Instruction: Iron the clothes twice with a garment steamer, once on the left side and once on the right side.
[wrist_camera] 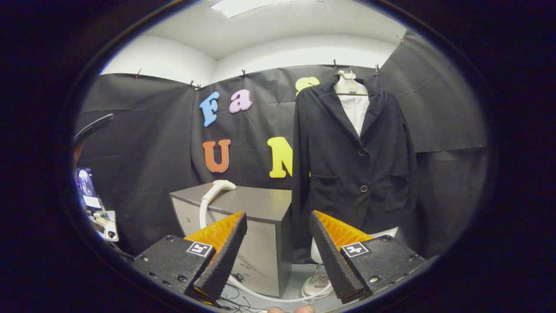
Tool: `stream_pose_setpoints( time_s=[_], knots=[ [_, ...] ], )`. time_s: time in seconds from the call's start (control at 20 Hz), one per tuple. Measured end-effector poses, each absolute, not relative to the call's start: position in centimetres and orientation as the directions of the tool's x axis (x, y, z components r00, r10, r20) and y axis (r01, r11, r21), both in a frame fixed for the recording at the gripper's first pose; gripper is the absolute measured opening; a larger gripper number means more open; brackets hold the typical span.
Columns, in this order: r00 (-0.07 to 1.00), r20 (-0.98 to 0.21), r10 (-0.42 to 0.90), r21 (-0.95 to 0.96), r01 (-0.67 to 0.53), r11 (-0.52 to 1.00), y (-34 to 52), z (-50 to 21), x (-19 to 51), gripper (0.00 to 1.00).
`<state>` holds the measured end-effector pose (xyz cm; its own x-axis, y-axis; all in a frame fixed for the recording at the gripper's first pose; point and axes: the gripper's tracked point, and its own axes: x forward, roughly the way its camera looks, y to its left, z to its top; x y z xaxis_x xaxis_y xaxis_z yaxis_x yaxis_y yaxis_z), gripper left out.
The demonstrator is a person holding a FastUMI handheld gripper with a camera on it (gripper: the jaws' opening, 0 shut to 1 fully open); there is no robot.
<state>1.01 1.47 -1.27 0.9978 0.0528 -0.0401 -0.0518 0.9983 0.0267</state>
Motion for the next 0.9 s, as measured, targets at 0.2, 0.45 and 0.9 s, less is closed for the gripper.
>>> stream_pose_setpoints(
  time_s=[0.2,0.45,0.9],
  knots=[
    [0.998,-0.055,0.037,0.023,-0.036,0.999,3.2,-1.1,2.0,0.93],
    [0.995,-0.084,0.056,0.009,-0.056,0.998,7.0,-1.2,4.0,0.93],
    [0.983,-0.132,0.129,0.006,-0.129,0.992,16.5,0.0,8.8,0.93]
  ],
)
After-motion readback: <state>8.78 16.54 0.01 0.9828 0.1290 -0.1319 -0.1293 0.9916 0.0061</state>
